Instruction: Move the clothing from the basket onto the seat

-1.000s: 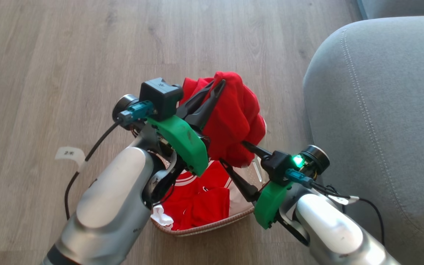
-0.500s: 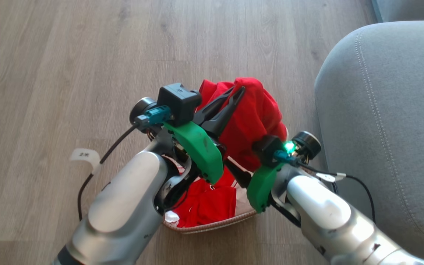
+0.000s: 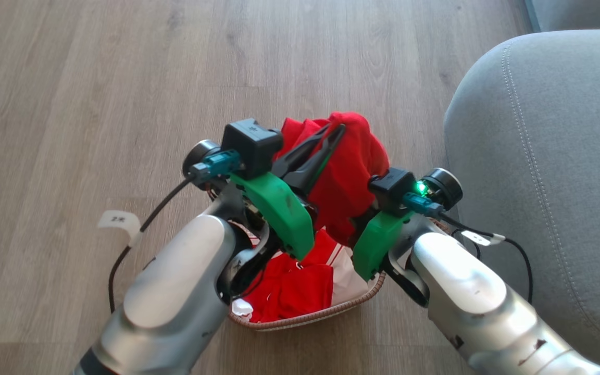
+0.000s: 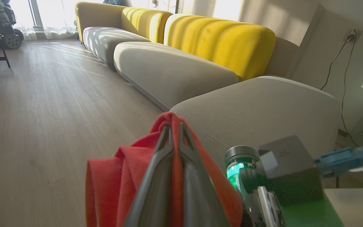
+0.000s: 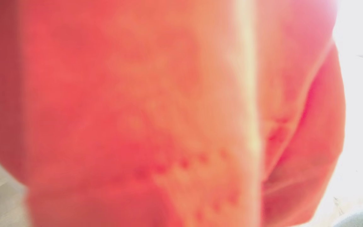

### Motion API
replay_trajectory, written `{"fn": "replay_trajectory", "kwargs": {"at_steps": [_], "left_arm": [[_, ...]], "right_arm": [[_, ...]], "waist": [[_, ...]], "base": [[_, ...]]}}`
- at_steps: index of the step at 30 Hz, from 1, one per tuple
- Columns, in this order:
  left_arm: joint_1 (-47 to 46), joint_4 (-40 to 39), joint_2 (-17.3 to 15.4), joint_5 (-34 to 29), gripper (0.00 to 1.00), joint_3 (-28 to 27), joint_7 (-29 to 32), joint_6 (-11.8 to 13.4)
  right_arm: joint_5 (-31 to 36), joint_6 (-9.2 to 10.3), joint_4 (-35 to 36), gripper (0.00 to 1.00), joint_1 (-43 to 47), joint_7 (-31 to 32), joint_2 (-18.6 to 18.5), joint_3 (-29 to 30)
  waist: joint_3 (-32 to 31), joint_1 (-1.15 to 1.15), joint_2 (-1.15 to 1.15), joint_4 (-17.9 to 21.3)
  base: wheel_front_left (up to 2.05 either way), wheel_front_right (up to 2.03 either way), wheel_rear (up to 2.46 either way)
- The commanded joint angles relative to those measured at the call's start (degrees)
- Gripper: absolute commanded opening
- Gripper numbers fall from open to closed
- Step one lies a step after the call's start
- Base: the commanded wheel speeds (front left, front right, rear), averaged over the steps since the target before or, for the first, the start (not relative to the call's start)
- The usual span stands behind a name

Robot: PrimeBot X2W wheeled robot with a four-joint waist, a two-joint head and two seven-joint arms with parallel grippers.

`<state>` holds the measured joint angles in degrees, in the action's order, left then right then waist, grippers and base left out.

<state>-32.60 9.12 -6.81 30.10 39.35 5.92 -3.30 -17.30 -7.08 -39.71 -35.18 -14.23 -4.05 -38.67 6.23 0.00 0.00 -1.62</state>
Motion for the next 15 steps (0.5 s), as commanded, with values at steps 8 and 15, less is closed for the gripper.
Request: {"fn": "replay_trajectory", "kwargs": {"at_steps": [8,15], "left_arm": [[-1.31,-1.0,-2.61,0.5,0.0,-3.51,-1.83,0.77],[0.27,-1.28,-3.58,0.59,1.0,-3.17,-2.0,1.12]], "right_arm": [[1.09,-0.41,11.34,0.0,6.2,-0.76,-0.18,7.7],[2.07,-0.41,19.64,0.0,12.06,-0.76,-1.63,14.43]], "waist": [[-0.01,0.0,0.0,1.19],[-0.61,0.0,0.0,2.85]], "base": [[0.0,0.0,0.0],[0.0,0.0,0.0]]}}
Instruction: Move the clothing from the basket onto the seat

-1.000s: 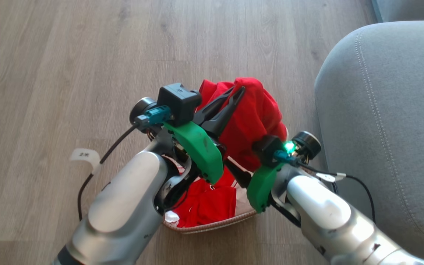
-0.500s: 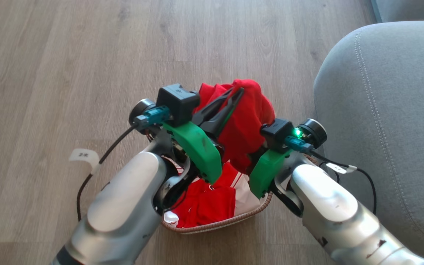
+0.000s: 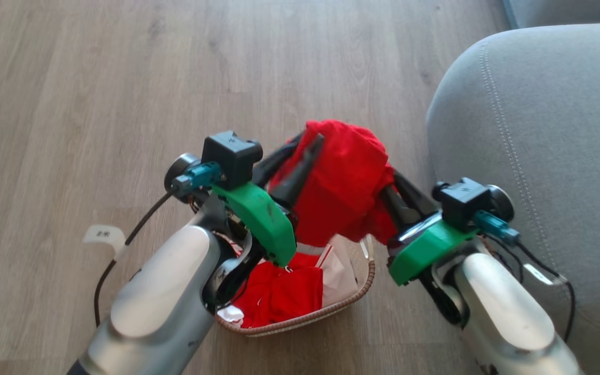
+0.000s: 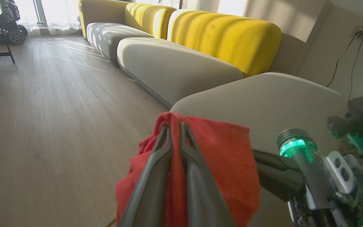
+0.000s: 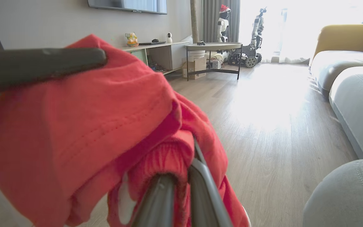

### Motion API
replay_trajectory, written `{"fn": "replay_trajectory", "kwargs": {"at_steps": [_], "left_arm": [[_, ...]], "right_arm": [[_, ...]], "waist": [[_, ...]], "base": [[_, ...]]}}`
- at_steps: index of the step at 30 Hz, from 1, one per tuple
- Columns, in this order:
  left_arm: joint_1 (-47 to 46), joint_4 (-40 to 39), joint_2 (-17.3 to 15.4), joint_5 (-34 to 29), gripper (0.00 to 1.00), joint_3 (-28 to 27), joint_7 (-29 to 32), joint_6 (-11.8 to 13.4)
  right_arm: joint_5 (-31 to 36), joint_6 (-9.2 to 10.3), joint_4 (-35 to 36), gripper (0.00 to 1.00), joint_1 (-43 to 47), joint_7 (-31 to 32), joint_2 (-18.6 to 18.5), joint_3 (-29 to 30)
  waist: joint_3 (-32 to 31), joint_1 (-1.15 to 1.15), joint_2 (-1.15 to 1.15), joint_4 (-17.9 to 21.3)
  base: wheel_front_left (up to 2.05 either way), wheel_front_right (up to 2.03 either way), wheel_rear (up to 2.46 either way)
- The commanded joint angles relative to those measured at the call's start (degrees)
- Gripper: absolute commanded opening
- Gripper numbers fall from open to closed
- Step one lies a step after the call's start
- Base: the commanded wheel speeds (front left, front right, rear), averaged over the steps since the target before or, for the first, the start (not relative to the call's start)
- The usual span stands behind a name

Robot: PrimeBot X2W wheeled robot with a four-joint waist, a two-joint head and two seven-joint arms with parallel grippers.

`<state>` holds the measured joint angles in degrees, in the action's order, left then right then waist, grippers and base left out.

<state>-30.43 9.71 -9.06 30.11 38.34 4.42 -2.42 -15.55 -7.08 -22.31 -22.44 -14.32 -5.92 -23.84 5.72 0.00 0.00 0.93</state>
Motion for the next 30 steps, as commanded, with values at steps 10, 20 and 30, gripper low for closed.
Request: {"fn": "replay_trajectory", "kwargs": {"at_steps": [10,20,30], "left_arm": [[-0.57,-3.46,-2.85,0.14,1.0,-1.02,-0.75,-0.11],[0.22,-4.93,-4.4,-1.2,1.0,0.91,-2.41,-1.36],[-0.58,-5.74,-5.67,-1.67,1.0,1.74,-2.27,-1.76]], "right_arm": [[1.36,-0.41,9.44,0.0,3.85,-0.68,-1.07,6.55],[-0.81,-0.41,16.93,0.0,6.47,-0.68,-1.35,9.88],[-2.67,-0.41,24.57,0.0,9.09,-0.68,-1.74,12.12]], "waist": [[-0.71,0.0,0.0,4.18],[-0.44,0.0,0.0,10.21],[1.34,0.0,0.0,17.7]], "base": [[0.0,0.0,0.0],[0.0,0.0,0.0],[0.0,0.0,0.0]]}}
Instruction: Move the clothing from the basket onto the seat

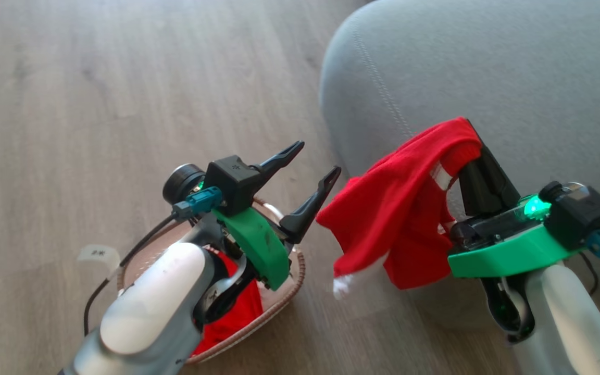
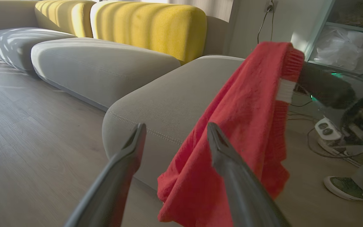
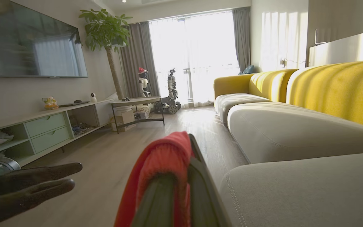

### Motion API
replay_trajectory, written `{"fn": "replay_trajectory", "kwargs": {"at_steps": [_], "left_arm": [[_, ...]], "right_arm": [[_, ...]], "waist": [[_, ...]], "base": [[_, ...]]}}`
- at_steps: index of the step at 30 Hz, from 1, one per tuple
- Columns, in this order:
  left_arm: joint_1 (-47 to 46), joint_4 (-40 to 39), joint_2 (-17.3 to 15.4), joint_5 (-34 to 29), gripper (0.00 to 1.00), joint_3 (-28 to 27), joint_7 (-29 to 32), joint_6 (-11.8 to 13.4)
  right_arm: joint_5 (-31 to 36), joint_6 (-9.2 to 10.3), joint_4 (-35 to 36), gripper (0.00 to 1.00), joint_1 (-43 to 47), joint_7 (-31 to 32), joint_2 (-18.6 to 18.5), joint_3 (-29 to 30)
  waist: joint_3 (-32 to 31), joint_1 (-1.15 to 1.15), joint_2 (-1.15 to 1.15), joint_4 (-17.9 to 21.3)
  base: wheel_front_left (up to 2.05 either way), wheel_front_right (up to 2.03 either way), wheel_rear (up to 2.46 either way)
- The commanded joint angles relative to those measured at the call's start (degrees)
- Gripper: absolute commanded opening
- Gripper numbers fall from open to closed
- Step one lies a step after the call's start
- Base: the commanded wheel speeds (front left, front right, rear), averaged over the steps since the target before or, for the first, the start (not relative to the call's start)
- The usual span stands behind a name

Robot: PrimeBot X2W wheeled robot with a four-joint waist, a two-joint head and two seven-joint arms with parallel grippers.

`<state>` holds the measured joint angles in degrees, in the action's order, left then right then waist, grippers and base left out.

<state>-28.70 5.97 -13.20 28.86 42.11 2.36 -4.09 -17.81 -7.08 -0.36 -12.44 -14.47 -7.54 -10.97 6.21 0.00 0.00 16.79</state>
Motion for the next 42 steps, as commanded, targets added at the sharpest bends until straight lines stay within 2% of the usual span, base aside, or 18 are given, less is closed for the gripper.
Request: {"fn": "replay_trajectory", "kwargs": {"at_steps": [1,11,24,32,42], "left_arm": [[-2.4,-2.02,-1.65,-0.45,1.0,-1.97,-0.14,-0.1],[-3.37,-2.29,-2.84,-1.23,1.0,-1.56,-0.4,-0.02],[-4.53,-1.93,-2.32,-1.75,1.0,-1.78,-3.96,0.31],[-5.38,-2.27,-2.34,-1.69,1.0,-1.22,-3.6,0.16],[-6.99,-3.85,-2.85,-1.89,1.0,-0.58,-2.18,0.06]], "right_arm": [[-0.61,-0.41,3.38,0.0,-0.81,-0.52,-0.06,-0.67],[-1.62,-0.41,9.36,0.0,-0.98,-0.52,0.89,-0.27],[-2.0,-0.41,13.32,0.0,-4.97,-0.52,-0.44,0.27],[-3.63,-0.41,13.47,0.0,-12.2,-0.52,-4.49,3.54],[-9.34,-0.41,7.0,0.0,-22.63,0.82,-14.03,12.4]], "waist": [[1.07,0.0,0.0,2.52],[3.59,0.0,0.0,8.08],[5.16,0.0,0.0,9.54],[7.09,0.0,0.0,8.8],[11.42,0.0,0.0,7.63]], "base": [[0.0,0.0,0.0],[0.0,0.0,0.0],[0.0,0.0,0.0],[0.0,0.0,0.0],[0.0,0.0,0.0]]}}
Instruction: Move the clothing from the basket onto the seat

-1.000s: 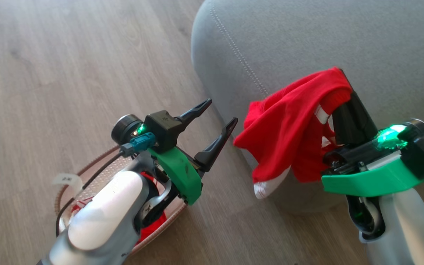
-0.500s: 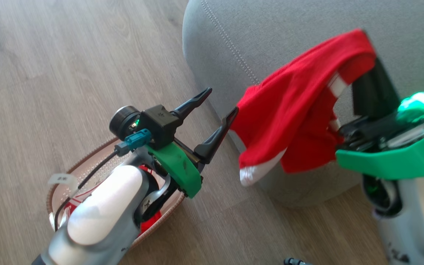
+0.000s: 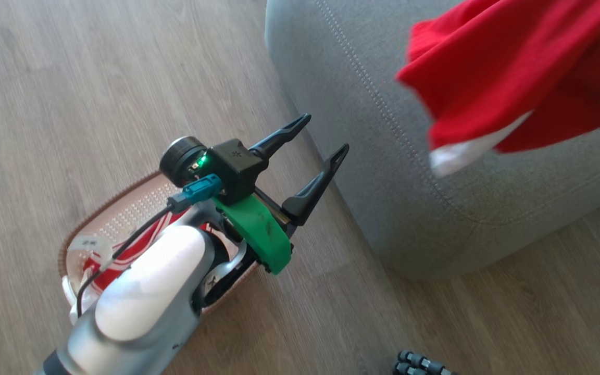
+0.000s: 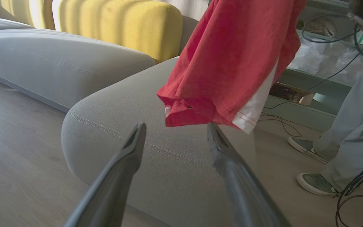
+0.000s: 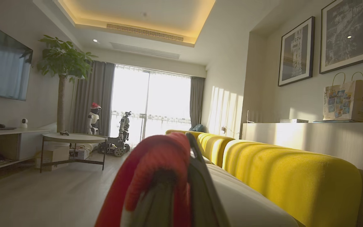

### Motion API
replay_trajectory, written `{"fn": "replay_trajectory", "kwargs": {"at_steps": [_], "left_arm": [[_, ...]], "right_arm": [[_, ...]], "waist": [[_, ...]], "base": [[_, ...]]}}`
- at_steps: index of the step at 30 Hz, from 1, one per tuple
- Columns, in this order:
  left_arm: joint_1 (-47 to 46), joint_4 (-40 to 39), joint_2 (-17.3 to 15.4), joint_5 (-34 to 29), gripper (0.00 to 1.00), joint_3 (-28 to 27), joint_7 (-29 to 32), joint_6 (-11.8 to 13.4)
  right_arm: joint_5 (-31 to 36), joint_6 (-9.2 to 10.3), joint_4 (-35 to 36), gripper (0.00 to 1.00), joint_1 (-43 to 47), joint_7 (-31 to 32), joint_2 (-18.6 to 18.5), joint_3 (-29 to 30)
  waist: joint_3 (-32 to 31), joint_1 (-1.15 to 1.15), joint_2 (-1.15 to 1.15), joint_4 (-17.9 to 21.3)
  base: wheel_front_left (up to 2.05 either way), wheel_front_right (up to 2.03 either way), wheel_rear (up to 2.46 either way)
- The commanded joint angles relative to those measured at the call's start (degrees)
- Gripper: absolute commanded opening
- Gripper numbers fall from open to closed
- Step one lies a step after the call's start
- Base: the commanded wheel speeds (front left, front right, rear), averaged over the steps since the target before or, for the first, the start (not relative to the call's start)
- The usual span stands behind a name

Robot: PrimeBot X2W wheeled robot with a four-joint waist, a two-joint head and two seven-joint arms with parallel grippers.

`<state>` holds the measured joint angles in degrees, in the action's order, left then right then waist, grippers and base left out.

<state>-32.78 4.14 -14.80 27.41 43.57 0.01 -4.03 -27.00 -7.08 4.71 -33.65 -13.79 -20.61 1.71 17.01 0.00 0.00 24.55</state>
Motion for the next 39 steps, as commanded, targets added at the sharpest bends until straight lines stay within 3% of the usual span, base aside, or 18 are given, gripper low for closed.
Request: {"fn": "replay_trajectory", "kwargs": {"at_steps": [1,11,17,21,30,39], "left_arm": [[-3.11,-2.19,-1.35,-0.49,1.0,-1.95,0.39,-0.05],[-5.92,-3.44,-1.82,-0.83,1.0,-0.95,2.25,-0.69],[-7.21,-3.79,-2.36,-0.94,1.0,-0.48,3.24,-0.98],[-8.08,-4.03,-2.54,-0.98,1.0,-0.21,3.53,-1.17],[-9.06,-3.56,-2.37,-0.92,1.0,0.14,3.45,-1.08],[-9.33,-3.04,-2.07,-0.7,1.0,0.32,2.55,-0.9]], "right_arm": [[-0.42,-0.41,1.04,0.0,-2.74,0.68,-2.3,0.45],[-2.39,-0.41,-13.3,0.0,-15.52,2.47,-9.63,1.15],[-0.67,-0.41,-23.71,0.0,-21.07,1.37,-9.85,3.44],[1.28,-0.41,-29.69,0.0,-21.94,1.77,-9.7,1.8],[4.95,-0.41,-44.5,0.0,-23.05,7.9,-10.17,-3.46],[6.02,-0.41,-55.83,0.0,-24.0,11.94,-10.45,-3.06]], "waist": [[1.23,0.0,0.0,-0.22],[7.26,0.0,0.0,-2.12],[10.44,0.0,0.0,-3.99],[12.14,0.0,0.0,-5.45],[14.46,0.0,0.0,-8.56],[15.33,0.0,0.0,-11.31]], "base": [[0.0,0.0,0.0],[0.0,0.0,0.0],[0.0,0.0,0.0],[0.0,0.0,0.0],[0.0,0.0,0.0],[0.0,0.0,0.0]]}}
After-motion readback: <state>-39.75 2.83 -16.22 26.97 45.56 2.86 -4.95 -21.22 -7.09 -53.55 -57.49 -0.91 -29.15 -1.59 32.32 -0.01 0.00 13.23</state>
